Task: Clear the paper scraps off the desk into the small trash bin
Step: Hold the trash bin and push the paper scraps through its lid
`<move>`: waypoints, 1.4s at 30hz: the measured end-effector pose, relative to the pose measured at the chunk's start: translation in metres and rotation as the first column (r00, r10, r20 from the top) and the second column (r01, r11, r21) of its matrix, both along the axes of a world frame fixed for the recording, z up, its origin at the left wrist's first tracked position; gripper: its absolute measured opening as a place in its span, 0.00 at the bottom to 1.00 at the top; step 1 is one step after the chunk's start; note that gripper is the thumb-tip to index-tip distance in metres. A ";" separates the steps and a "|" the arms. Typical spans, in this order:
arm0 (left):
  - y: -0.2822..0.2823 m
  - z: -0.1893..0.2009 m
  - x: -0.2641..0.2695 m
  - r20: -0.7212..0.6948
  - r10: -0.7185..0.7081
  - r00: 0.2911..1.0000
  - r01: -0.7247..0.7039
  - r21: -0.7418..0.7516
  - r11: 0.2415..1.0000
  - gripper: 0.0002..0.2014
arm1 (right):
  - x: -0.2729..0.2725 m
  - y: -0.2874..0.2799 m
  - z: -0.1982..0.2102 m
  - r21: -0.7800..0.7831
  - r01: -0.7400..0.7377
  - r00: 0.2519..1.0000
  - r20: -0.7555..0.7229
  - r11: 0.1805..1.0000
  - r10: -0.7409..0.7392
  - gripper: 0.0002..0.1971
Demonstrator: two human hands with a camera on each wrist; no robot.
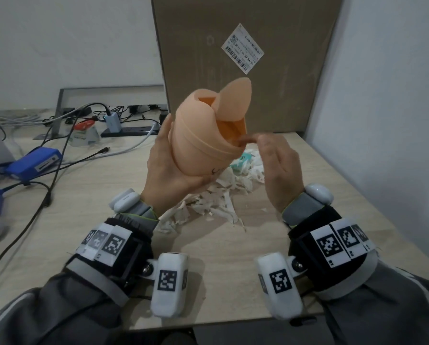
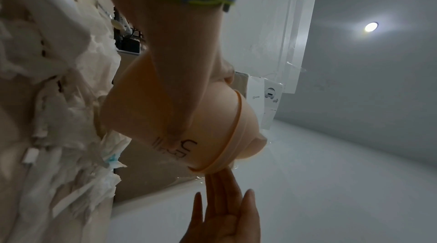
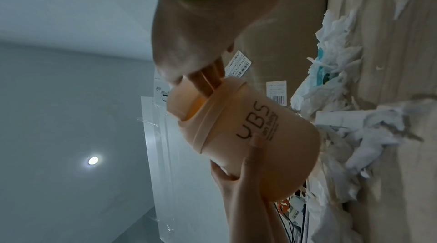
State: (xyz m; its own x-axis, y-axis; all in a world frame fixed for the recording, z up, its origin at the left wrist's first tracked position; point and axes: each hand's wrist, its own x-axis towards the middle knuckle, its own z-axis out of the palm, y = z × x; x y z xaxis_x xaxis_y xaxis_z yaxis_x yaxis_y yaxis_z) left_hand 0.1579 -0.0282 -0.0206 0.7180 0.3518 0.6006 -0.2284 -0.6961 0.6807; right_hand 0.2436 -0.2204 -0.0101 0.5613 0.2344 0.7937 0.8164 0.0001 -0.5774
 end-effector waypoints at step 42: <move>0.069 0.009 -0.031 0.080 0.139 0.987 -0.074 -0.540 0.838 0.52 | 0.010 -0.011 0.002 -0.163 -0.369 0.417 -0.909 0.915 0.006 0.29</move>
State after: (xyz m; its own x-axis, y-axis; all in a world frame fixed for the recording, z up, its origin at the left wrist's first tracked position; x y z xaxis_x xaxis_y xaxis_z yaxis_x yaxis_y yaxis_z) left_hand 0.1270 0.0412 -0.0119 0.5971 0.7113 0.3708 -0.2709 -0.2564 0.9279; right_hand 0.2536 -0.2312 -0.0079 0.8067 0.5383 -0.2437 -0.1394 -0.2275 -0.9638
